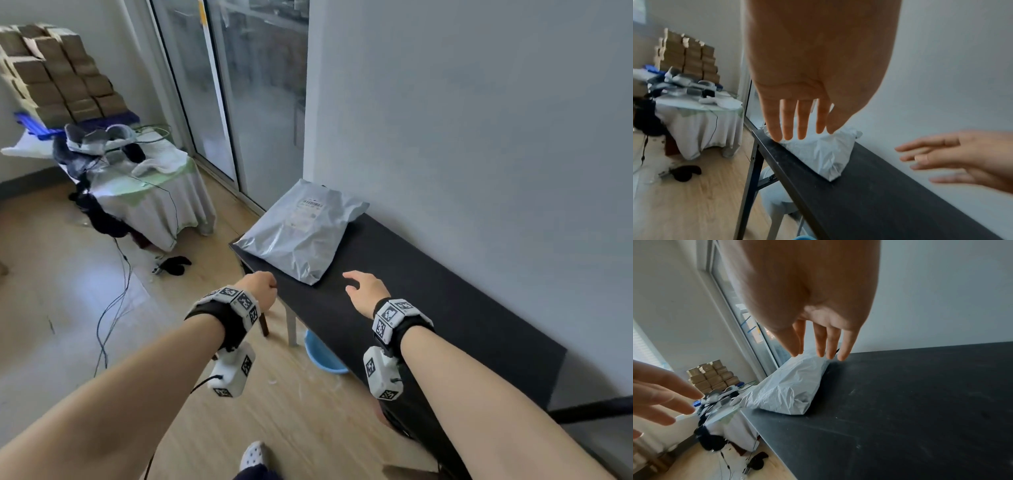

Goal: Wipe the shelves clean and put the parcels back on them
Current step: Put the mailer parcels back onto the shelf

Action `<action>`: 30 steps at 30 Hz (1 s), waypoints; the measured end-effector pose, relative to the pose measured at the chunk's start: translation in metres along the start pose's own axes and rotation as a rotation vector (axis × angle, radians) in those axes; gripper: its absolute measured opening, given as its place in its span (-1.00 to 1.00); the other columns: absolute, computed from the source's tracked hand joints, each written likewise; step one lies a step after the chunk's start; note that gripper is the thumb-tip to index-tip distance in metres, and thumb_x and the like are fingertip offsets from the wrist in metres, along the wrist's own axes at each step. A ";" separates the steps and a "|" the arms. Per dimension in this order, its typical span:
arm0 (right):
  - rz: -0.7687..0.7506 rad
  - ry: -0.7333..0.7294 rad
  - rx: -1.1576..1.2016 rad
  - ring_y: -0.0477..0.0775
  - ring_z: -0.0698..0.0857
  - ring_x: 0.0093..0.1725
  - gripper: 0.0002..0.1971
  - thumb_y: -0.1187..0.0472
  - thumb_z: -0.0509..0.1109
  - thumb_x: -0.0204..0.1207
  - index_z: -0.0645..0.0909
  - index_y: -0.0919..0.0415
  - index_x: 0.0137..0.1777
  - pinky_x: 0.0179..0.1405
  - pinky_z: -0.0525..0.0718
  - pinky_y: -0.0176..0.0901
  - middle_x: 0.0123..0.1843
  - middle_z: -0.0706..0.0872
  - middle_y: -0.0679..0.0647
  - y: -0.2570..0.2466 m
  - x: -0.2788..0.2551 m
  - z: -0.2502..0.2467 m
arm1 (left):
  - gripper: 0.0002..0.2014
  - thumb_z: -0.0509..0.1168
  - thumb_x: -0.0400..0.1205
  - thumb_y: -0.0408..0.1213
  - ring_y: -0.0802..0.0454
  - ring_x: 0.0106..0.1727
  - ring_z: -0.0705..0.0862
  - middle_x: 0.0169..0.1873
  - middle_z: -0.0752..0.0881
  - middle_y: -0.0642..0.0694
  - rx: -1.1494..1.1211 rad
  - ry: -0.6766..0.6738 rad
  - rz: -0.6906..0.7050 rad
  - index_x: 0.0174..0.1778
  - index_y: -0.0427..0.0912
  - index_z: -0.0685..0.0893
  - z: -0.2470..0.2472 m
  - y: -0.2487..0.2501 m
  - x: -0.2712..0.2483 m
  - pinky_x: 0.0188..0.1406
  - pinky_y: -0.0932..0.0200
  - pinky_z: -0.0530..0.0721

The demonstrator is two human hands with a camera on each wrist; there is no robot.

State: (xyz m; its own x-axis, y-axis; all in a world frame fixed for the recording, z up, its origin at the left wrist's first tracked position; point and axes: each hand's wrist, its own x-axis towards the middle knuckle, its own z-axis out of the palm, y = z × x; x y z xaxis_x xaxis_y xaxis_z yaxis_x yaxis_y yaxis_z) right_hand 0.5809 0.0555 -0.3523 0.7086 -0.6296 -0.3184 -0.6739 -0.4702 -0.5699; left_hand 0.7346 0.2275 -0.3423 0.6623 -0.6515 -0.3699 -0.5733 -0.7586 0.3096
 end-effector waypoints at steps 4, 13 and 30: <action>0.082 0.026 0.077 0.17 0.59 0.37 -0.62 0.22 0.21 0.65 0.52 0.01 0.45 0.30 0.53 -0.11 0.41 0.61 0.13 -0.028 0.042 0.008 | -0.67 0.14 0.66 -0.23 -0.13 0.25 0.62 0.26 0.65 -0.16 -0.038 -0.020 0.030 0.30 -0.17 0.62 -0.036 -0.026 0.066 0.21 0.13 0.56; 0.227 0.056 0.239 0.18 0.50 0.47 -0.56 0.19 0.31 0.63 0.47 0.09 0.51 0.47 0.45 0.03 0.50 0.52 0.16 -0.039 0.129 0.019 | -0.56 0.17 0.69 -0.17 -0.13 0.46 0.46 0.48 0.45 -0.16 -0.126 -0.155 -0.010 0.50 -0.14 0.42 -0.069 -0.049 0.187 0.42 0.04 0.42; 0.510 0.204 0.714 0.11 0.66 0.28 -0.24 0.11 0.57 0.41 0.29 0.10 0.56 0.35 0.60 0.18 0.36 0.63 0.10 -0.027 0.242 0.032 | -0.45 0.31 0.61 -0.33 -0.17 0.32 0.59 0.37 0.55 -0.23 -0.455 -0.316 -0.100 0.54 -0.19 0.34 -0.070 -0.062 0.333 0.15 -0.07 0.68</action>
State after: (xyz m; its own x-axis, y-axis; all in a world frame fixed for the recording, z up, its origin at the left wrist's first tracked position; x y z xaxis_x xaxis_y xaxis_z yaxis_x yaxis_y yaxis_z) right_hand 0.7771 -0.0639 -0.4381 0.2620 -0.7862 -0.5598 -0.5581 0.3498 -0.7525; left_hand 1.0241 0.0571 -0.4235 0.4858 -0.5959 -0.6394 -0.2031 -0.7885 0.5805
